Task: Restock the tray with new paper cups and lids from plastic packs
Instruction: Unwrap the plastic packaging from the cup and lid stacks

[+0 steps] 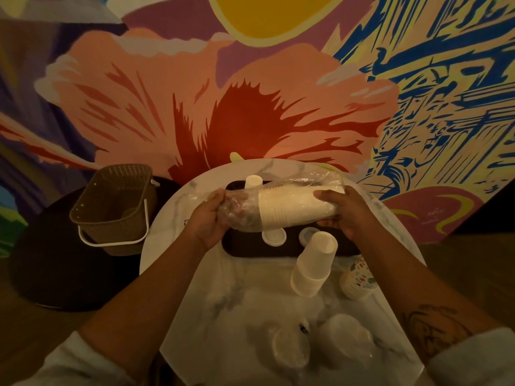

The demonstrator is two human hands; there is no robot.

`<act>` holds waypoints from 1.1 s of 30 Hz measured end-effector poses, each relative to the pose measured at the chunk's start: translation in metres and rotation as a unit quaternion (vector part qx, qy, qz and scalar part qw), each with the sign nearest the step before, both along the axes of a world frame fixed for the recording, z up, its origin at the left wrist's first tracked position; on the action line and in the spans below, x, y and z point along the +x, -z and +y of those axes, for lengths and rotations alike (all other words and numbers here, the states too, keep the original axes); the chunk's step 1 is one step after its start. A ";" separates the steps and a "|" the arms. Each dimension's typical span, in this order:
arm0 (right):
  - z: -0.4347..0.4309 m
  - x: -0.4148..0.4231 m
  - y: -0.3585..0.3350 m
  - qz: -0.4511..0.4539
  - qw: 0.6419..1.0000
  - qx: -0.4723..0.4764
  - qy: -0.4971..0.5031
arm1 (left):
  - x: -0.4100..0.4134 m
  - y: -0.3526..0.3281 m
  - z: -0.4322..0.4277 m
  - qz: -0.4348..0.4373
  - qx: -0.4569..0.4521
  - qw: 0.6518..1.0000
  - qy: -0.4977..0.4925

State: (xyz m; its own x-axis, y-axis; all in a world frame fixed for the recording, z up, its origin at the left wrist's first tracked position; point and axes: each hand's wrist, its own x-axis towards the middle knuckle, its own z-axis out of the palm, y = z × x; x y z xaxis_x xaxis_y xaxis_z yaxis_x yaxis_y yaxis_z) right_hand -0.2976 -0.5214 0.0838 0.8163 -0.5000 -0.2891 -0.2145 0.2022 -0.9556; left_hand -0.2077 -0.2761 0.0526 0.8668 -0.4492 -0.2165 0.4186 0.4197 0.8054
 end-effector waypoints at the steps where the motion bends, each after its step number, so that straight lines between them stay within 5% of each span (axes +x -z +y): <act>1: -0.001 0.000 0.000 -0.001 1.000 0.003 0.003 | -0.001 -0.002 -0.001 -0.033 0.056 0.998 0.019; 3: -0.003 0.001 0.000 0.001 1.000 0.003 0.011 | -0.006 -0.011 -0.007 -0.098 0.265 0.957 0.062; 5: -0.005 0.000 0.000 0.004 1.000 -0.004 0.017 | -0.008 -0.011 -0.010 -0.138 0.471 0.865 0.107; 8: -0.006 -0.002 -0.005 0.006 0.999 -0.034 0.025 | 0.000 0.010 0.006 -0.185 0.545 0.795 0.192; 10: -0.006 -0.003 -0.010 0.005 0.997 -0.073 0.025 | 0.006 0.029 0.023 -0.191 0.640 0.707 0.233; 12: -0.001 -0.002 -0.017 0.017 0.988 -0.154 0.007 | 0.012 0.041 0.027 -0.238 0.699 0.652 0.169; 15: 0.019 -0.001 -0.026 0.041 0.945 -0.313 -0.084 | 0.005 0.033 0.015 -0.275 0.578 0.768 -0.032; 18: 0.047 0.000 -0.030 0.074 0.869 -0.445 -0.206 | -0.010 0.001 -0.011 -0.333 0.394 0.857 0.024; 21: 0.073 0.005 -0.020 0.087 0.787 -0.535 -0.296 | -0.026 -0.018 -0.031 -0.364 0.411 0.823 0.146; 23: 0.081 0.008 -0.010 0.094 0.768 -0.547 -0.321 | -0.026 -0.013 -0.034 -0.346 0.432 0.822 0.134; 30: 0.081 0.012 0.000 0.091 0.775 -0.522 -0.345 | -0.025 0.006 -0.023 -0.310 0.393 0.864 0.057; 33: 0.080 0.015 -0.009 0.070 0.815 -0.485 -0.310 | -0.022 -0.001 -0.026 -0.286 0.368 0.884 0.036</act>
